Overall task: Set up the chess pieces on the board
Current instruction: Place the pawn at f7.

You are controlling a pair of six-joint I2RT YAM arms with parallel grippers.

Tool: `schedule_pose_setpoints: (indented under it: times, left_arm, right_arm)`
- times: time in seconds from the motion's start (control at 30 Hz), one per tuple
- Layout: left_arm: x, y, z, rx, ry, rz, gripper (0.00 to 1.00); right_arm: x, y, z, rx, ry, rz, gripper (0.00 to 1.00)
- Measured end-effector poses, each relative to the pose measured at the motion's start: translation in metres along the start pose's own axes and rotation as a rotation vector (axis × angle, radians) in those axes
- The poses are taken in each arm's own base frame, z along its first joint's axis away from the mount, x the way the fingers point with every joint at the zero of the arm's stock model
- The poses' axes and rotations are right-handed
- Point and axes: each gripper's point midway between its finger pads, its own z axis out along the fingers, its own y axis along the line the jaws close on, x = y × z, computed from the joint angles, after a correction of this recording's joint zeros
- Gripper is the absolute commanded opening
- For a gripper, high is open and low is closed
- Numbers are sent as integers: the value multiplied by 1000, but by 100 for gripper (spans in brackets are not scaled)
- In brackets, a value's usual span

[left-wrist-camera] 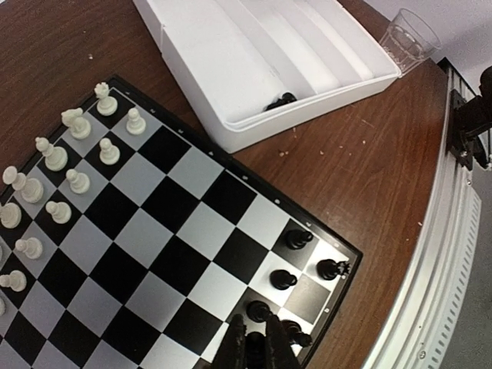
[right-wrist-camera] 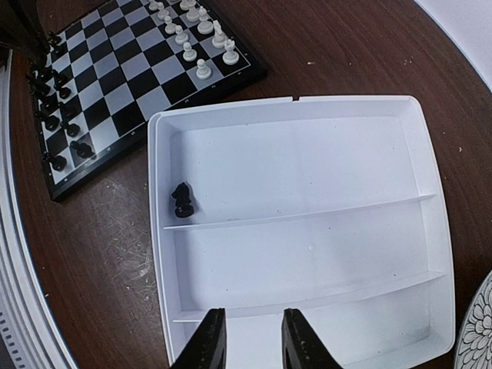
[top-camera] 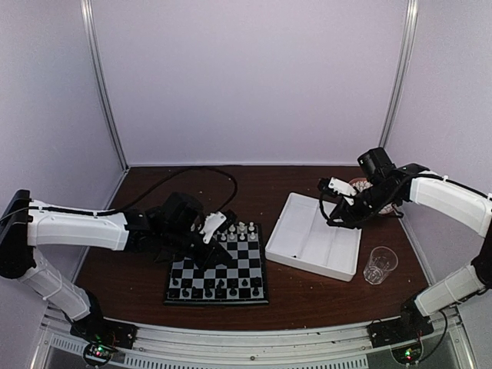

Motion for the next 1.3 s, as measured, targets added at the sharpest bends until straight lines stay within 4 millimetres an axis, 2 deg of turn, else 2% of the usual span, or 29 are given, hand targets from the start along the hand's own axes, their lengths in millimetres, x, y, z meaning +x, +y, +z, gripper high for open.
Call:
schedule_pose_setpoints:
  times: [0.37, 0.67, 0.97, 1.3]
  left_arm:
    - [12, 37, -18, -197, -118, 62, 1]
    - [49, 61, -20, -300, -102, 103, 1]
    - [35, 61, -39, -330, -202, 133, 1]
    - [37, 63, -43, -338, -243, 151, 1]
  right_arm:
    - [4, -2, 6, -5, 15, 7, 29]
    - [8, -2, 12, -14, 33, 15, 29]
    - [11, -3, 17, -21, 48, 22, 29]
    - [13, -4, 17, -15, 56, 23, 29]
